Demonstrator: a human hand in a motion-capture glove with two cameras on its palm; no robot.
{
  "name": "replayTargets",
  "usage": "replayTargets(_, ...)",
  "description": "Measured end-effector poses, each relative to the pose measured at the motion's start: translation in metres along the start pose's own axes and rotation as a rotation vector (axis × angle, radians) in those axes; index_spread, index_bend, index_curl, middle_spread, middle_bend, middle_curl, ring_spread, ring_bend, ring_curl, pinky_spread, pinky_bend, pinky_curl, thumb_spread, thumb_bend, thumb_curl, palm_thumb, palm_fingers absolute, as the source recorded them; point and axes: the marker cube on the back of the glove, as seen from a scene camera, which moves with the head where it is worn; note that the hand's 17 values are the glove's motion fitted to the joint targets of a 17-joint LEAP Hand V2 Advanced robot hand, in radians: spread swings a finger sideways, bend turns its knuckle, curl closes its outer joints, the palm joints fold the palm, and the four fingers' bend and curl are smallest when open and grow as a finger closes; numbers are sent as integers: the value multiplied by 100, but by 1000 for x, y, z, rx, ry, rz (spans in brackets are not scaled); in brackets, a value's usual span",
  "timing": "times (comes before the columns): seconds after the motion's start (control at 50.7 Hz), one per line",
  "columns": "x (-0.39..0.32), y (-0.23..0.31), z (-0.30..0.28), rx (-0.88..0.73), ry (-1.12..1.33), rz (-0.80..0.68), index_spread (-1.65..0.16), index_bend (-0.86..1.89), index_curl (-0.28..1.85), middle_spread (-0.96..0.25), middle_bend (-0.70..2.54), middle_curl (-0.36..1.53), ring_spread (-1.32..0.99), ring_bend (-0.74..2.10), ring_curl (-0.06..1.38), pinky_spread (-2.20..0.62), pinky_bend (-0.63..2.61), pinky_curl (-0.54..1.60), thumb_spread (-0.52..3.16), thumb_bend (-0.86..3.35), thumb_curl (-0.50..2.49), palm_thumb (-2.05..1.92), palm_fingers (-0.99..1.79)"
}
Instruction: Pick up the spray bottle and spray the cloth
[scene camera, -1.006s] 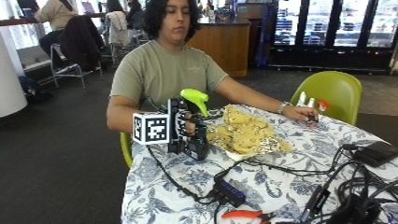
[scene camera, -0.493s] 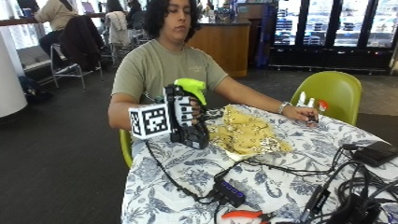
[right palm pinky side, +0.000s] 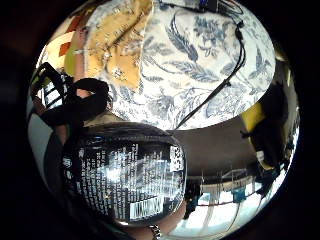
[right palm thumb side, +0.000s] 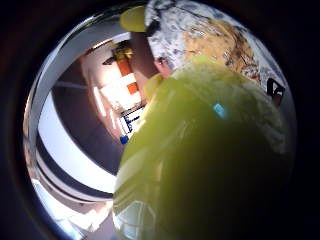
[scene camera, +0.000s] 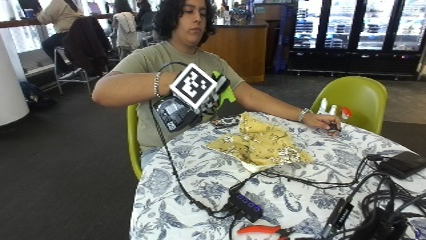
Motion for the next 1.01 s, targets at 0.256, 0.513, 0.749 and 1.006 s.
replayTargets(0.256, 27, -69, 49, -162, 130, 244, -24, 36, 56, -11, 68, 55, -14, 61, 45, -14, 33, 39, 51, -3, 71, 101, 131)
replayTargets(0.513, 17, -66, 46, -172, 132, 261, -24, 34, 58, -10, 68, 55, -14, 61, 46, -13, 32, 39, 51, -2, 75, 102, 130)
replayTargets(0.749, -2, -53, 18, -63, 166, 225, -24, 32, 59, -10, 68, 55, -14, 60, 46, -12, 31, 39, 52, -2, 77, 102, 130)
replayTargets(1.006, 4, -94, 58, -170, 61, 207, -24, 31, 61, -10, 68, 55, -14, 60, 47, -12, 30, 39, 53, -2, 78, 102, 130)
